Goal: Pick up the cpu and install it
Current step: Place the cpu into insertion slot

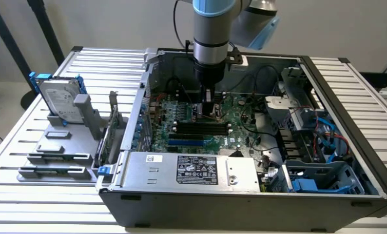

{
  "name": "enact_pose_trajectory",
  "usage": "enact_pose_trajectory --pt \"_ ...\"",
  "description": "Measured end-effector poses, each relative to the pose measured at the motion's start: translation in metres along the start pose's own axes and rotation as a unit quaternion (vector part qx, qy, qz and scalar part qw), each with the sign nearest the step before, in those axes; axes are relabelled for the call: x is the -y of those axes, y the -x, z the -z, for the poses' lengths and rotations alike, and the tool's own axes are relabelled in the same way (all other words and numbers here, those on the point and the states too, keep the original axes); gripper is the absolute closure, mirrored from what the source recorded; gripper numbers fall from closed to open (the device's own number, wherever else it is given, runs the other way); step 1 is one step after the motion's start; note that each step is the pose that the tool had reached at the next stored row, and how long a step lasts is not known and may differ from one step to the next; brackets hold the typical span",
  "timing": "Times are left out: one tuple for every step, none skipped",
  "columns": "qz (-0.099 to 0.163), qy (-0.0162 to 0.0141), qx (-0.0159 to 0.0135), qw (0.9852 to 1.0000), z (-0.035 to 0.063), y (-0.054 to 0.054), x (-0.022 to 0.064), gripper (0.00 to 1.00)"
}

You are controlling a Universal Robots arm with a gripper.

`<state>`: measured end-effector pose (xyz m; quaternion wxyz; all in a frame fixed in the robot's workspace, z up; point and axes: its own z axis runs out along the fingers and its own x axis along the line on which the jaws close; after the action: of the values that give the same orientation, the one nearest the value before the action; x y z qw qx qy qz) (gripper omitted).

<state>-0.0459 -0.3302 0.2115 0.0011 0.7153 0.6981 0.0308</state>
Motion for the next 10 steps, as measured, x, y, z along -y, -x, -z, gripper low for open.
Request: enact_pose_trajectory --pt "0.0 0.0 0.0002 1.0 -0.0006 0.0 0.0 0.45" --pt "0.0 0.0 0.0004 1.0 -0.0012 -0.0001 0.0 0.45" --pt "0.001 0.0 0.0007 1.0 -0.0019 -0.0001 0.0 0.45" --pt "0.001 0.0 0.0009 1.0 -0.0025 -0.0002 0.0 0.45" --pt "0.001 0.0 0.0011 1.0 -0.0031 -0.0003 0.0 0.45" --pt "0.001 0.0 0.0012 1.0 -0.0035 -0.0005 -0.0002 0.45" --pt "0.001 -0.0001 0.0014 1.0 -0.0039 -0.0008 -0.0004 0.45" --pt "0.001 0.0 0.0016 1.0 -0.0043 -0.0011 -0.0007 0.45" --pt "0.001 0.0 0.0017 1.0 -0.0049 -0.0014 -0.0008 0.45" --pt "0.001 0.0 0.0019 1.0 -0.0055 -0.0017 -0.0008 0.45"
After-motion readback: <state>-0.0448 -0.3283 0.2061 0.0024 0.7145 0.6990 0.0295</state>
